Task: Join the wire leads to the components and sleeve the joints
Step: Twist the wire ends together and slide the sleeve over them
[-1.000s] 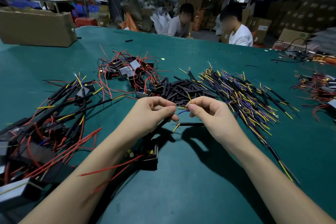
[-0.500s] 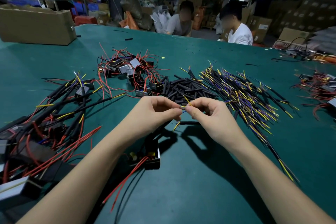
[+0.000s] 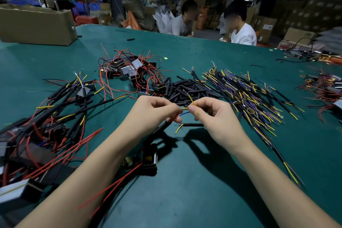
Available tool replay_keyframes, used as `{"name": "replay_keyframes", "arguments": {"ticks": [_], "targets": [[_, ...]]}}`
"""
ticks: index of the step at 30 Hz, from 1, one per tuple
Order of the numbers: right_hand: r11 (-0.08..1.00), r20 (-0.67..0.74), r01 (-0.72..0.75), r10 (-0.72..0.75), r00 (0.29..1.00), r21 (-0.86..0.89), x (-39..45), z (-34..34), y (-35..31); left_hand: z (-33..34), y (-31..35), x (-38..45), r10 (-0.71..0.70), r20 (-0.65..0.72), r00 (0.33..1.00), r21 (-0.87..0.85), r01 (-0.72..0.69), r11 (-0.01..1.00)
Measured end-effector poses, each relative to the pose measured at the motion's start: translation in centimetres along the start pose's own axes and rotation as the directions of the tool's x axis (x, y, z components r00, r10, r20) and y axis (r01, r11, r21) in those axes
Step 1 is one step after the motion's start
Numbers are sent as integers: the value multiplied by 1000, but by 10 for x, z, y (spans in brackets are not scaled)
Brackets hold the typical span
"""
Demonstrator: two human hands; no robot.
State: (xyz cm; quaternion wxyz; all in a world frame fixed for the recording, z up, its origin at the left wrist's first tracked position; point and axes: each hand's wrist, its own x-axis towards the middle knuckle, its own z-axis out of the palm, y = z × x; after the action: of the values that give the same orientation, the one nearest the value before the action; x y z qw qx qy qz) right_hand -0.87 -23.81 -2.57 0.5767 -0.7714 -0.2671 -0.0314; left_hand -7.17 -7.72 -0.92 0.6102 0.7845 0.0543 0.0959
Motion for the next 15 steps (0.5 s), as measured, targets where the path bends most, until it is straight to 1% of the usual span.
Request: {"name": "replay_keyframes", "arguments": {"ticks": [2, 4, 7, 10, 13, 15], "targets": [[1000, -17, -6, 6, 1000, 25, 1, 0, -1, 0, 1, 0, -31, -1, 1000, -56, 31, 998], [999, -8, -14, 14, 1000, 30, 1, 0, -1, 0, 1, 1, -40, 1, 999, -75, 40, 996], [999, 32, -20, 19, 999, 29, 1, -3, 0, 0, -1, 2, -22, -4, 1000, -66, 22, 998], [998, 97, 25, -30, 995, 55, -1, -3, -1, -1, -2, 2, 3, -1, 1000, -66, -3, 998], [994, 79, 99, -102, 992, 51, -2, -2, -1, -4, -2, 3, 34, 80, 996, -52, -30, 998], [992, 67, 115, -119, 991, 60, -1, -3, -1, -9, -2, 2, 14, 164, 986, -27, -10, 1000]]}}
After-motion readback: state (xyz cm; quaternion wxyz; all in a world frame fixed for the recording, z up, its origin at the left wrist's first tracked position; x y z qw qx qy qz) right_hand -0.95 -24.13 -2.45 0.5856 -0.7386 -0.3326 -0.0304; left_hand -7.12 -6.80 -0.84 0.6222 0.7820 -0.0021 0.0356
